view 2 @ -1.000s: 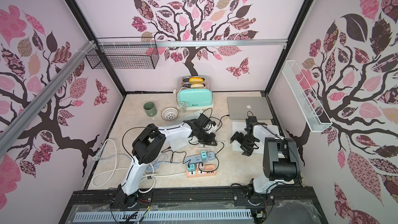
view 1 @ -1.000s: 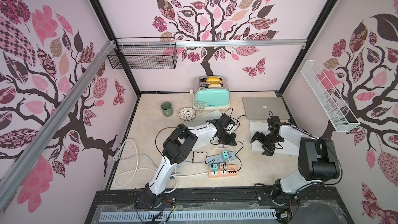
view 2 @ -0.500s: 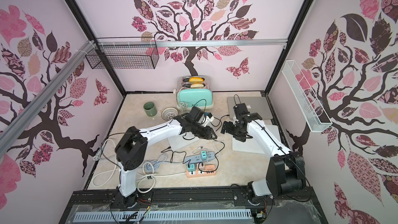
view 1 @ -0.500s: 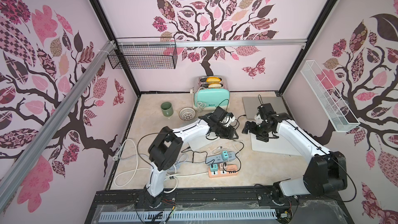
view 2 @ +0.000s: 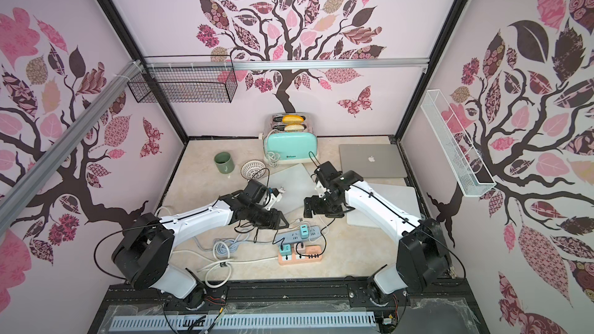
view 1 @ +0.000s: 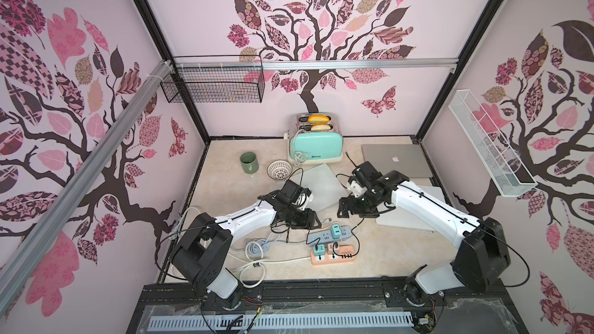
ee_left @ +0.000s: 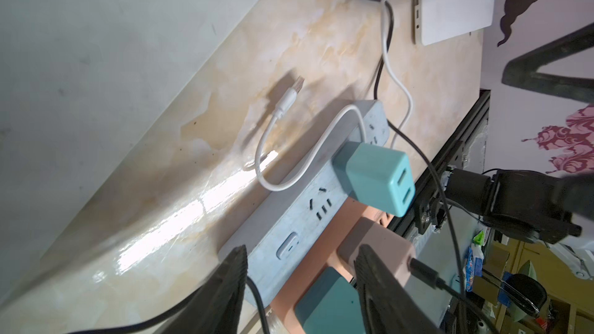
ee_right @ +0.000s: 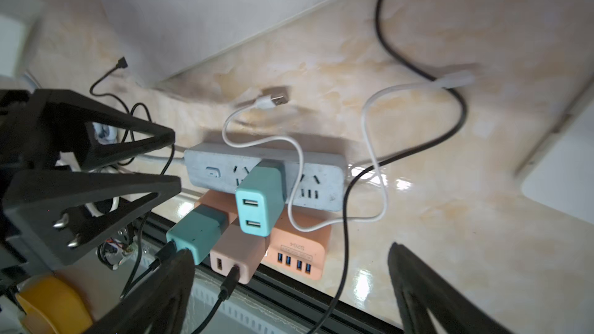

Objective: Unplug the laptop charger
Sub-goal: Remove the plug from the socket.

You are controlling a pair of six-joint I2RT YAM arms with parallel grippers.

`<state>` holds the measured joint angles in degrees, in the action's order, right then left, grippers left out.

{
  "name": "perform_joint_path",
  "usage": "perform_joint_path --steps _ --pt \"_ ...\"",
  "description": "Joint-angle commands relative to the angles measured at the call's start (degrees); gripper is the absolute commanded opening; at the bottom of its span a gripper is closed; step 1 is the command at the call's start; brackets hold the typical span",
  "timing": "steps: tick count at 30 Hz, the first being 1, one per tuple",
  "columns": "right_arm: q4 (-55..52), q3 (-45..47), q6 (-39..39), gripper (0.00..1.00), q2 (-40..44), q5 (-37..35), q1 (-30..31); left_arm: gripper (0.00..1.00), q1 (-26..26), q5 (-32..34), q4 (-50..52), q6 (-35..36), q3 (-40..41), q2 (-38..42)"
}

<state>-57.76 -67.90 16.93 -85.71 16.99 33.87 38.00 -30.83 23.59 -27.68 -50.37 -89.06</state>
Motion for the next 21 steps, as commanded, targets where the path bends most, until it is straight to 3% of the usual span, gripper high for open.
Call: perform_joint_path --steps 1,8,21 --pt "0.07 -1.92 -0.48 0.95 -3.11 0.94 1.91 0.57 1.32 1.51 -2.56 -1.04 0.22 0.68" --pt "-0.43 -1.63 -1.19 0.93 -6.61 0.66 3.94 0.58 6.15 8.55 -3.13 -1.14 3.49 0.38" --pt "0.09 -1.09 -2.03 0.81 -12.32 0.33 7.35 0.61 6.59 13.78 -4.35 -1.36 6.07 -2.1"
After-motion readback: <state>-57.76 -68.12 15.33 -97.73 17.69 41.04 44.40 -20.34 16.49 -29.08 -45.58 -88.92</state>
